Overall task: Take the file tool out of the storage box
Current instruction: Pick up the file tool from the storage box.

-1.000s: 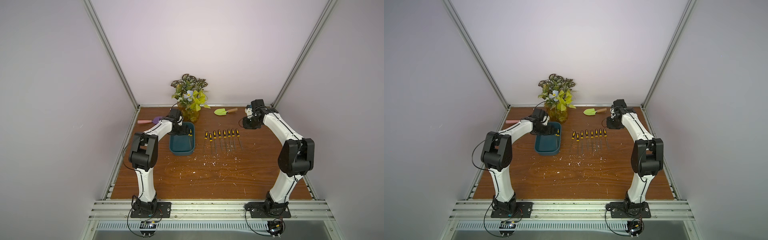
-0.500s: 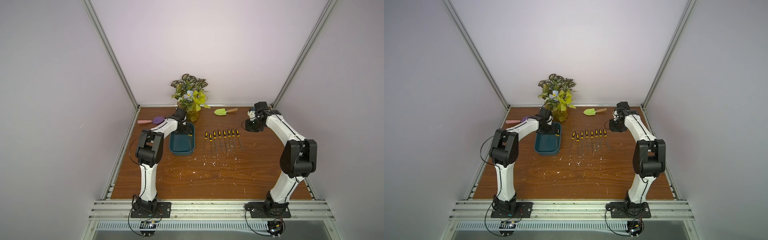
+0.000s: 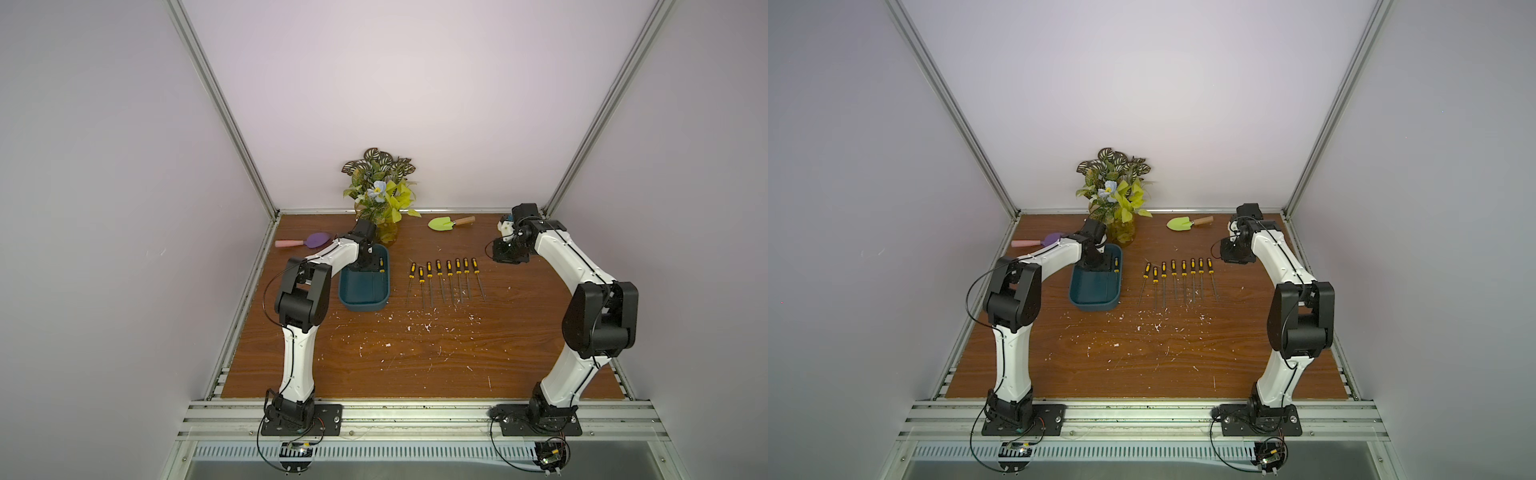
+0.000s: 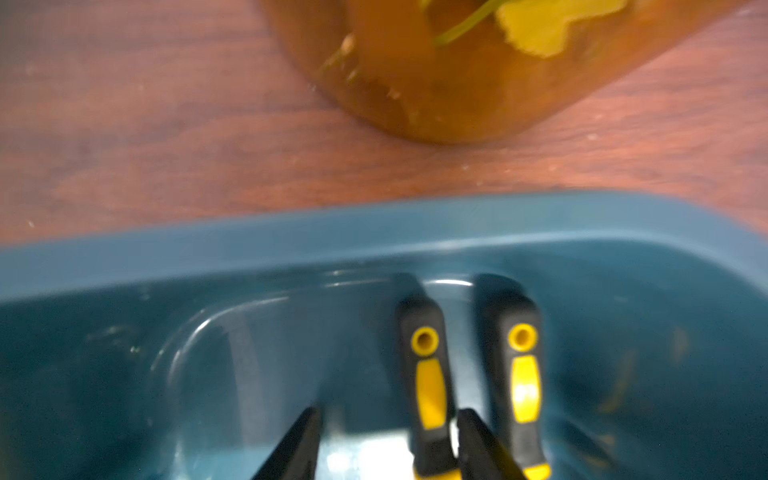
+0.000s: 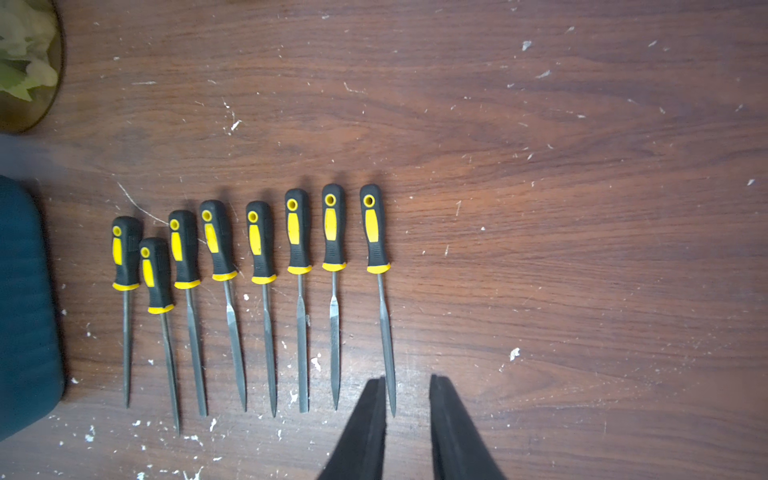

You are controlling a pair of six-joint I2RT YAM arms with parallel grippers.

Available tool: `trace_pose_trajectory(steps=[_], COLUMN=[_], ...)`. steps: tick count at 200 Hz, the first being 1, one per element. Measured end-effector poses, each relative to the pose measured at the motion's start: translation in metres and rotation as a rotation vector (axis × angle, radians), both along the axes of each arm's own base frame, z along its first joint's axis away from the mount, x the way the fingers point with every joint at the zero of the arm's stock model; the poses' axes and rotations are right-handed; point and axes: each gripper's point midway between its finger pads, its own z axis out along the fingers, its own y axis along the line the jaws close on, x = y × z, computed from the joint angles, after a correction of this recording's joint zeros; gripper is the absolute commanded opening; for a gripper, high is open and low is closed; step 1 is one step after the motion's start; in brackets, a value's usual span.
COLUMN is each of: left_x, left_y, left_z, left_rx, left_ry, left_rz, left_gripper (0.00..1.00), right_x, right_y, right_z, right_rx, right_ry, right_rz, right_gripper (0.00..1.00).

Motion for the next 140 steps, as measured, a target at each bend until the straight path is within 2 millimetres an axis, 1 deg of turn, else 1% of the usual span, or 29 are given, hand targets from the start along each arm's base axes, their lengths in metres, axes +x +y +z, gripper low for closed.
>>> trace_pose_trajectory(steps=[24,40,57,66,93,107,140], left_x=[0.001,0.001,0.001,0.001,0.001,0.002,0.002], left_y=[0.002,0.003,0.004,0.004,0.004,0.005,0.007], left_z=[-0.001,-0.002,-0.002,-0.002,-0.002,-0.002,0.001], left_rx=[0.013,0.018,0.024,0.026,0.028,0.031,0.041], left_ry=[-0.003,-0.002,-0.004,-0.004,-0.005,-0.008,-0.02], left_rz=[0.002,0.003,0.001,0.003,0.006,0.007,0.004], left_gripper=[0.5,0.43,0.4,0.36,0.18,0.01,0.0], right_x=[0.0,0.0,0.0,0.0,-0.001,-0.002,-0.008], right_y=[0.001,0.001,0.001,0.001,0.002,0.003,0.007], right_z=[0.0,0.0,0.0,0.001,0.005,0.007,0.012], right_rx=[0.003,0.005,0.006,0.007,0.013,0.018,0.043], right_ry=[0.0,0.0,0.0,-0.001,-0.011,-0.018,-0.04], right_rz=[0.002,0.002,0.003,0.003,0.006,0.008,0.021], right_gripper=[0.25,0.25,0.25,0.25,0.25,0.25,0.25])
